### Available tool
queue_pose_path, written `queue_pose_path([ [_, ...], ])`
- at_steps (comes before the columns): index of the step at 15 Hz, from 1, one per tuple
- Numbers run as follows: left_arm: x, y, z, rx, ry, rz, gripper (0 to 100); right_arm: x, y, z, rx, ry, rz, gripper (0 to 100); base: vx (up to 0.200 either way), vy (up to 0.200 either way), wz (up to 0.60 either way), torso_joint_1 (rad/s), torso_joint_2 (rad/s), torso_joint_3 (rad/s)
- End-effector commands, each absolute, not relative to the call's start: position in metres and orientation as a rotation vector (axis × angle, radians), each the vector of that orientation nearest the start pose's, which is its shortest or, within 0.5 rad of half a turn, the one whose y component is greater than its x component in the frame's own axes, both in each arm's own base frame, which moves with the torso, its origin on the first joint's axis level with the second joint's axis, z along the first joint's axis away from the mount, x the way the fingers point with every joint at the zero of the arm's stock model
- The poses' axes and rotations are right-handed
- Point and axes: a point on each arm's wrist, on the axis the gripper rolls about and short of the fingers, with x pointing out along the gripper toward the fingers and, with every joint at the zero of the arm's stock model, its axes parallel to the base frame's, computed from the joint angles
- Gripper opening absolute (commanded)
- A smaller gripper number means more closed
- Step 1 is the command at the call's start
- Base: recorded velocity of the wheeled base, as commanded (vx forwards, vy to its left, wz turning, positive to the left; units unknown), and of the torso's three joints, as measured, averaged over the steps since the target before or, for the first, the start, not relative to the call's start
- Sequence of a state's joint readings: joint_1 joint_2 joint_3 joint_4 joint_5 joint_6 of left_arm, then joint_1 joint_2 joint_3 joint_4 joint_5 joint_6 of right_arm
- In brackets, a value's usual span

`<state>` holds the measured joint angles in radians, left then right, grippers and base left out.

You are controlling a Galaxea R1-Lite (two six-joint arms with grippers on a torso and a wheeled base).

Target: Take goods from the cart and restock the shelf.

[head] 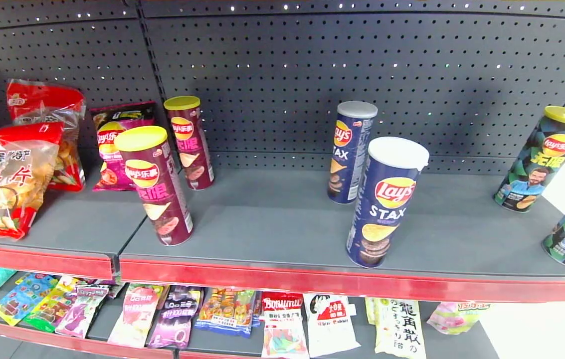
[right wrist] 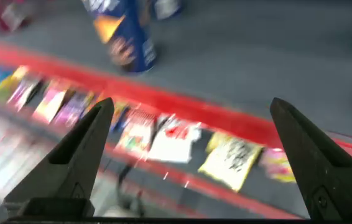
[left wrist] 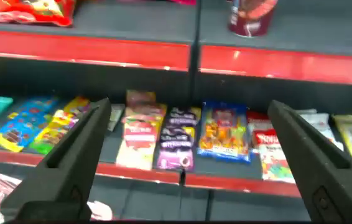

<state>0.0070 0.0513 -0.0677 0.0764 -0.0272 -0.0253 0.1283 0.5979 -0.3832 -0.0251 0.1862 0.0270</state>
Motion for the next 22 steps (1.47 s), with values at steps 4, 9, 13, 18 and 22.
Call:
queue_pose_path([
  [4,-0.027,0.0,0.087,0.055,0.0,0.003,100,0.1,0.035,0.172,-0.033,0.506,0.485,100,0.0,0.0,0.0,0.0,0.0,0.0],
  [9,-0.027,0.002,0.086,0.011,0.001,0.115,100,0.155,0.052,0.175,-0.069,0.557,0.479,100,0.0,0.0,0.0,0.0,0.0,0.0],
  [13,-0.027,0.002,0.086,0.018,-0.001,0.11,100,0.184,0.064,0.165,-0.1,0.548,0.405,100,0.0,0.0,0.0,0.0,0.0,0.0],
  [18,-0.027,0.003,0.086,0.024,0.0,0.144,100,0.205,0.072,0.156,-0.13,0.595,0.36,100,0.0,0.0,0.0,0.0,0.0,0.0],
  [22,-0.027,0.003,0.086,0.026,0.0,0.144,100,0.222,0.078,0.158,-0.138,0.596,0.34,100,0.0,0.0,0.0,0.0,0.0,0.0],
])
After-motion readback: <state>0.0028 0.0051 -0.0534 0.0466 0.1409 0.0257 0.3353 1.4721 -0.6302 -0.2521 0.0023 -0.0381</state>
